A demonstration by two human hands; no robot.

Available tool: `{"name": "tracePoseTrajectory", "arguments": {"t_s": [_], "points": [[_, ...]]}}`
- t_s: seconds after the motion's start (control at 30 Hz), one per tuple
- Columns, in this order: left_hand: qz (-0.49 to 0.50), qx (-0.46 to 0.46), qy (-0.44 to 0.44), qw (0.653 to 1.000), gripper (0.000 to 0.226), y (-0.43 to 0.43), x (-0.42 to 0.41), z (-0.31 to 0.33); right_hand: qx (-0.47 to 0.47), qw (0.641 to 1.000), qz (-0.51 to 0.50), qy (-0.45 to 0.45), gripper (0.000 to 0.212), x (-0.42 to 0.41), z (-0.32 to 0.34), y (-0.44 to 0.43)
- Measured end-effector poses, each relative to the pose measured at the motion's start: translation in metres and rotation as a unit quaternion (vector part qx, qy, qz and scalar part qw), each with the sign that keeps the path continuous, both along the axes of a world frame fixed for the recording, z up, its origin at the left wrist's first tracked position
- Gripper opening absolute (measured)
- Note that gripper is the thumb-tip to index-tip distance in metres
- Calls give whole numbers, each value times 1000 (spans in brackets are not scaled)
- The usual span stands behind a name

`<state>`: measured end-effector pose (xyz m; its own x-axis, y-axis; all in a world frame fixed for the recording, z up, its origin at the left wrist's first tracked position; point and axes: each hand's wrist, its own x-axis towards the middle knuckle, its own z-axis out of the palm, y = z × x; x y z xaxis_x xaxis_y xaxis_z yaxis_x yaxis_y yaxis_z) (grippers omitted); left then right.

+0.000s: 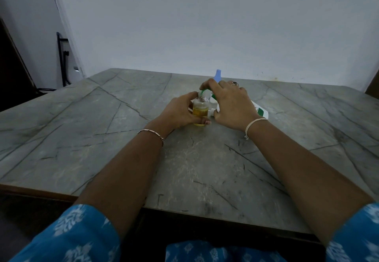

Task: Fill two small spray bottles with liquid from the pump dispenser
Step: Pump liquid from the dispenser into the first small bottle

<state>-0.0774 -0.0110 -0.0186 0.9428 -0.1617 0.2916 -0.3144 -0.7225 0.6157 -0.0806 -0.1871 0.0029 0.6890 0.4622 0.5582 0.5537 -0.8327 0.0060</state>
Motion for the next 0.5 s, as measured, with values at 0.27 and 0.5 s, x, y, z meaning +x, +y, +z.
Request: {"name": "tracePoseTrajectory", "arguments": {"t_s": [0.27,0.5], "points": [[2,0,-2,1000,96,1,4,-3,2,1000,13,12,70,-1,0,-6],[2,2,2,1000,93,1,6,-3,10,998,31,50,73,2,1,-9]]}}
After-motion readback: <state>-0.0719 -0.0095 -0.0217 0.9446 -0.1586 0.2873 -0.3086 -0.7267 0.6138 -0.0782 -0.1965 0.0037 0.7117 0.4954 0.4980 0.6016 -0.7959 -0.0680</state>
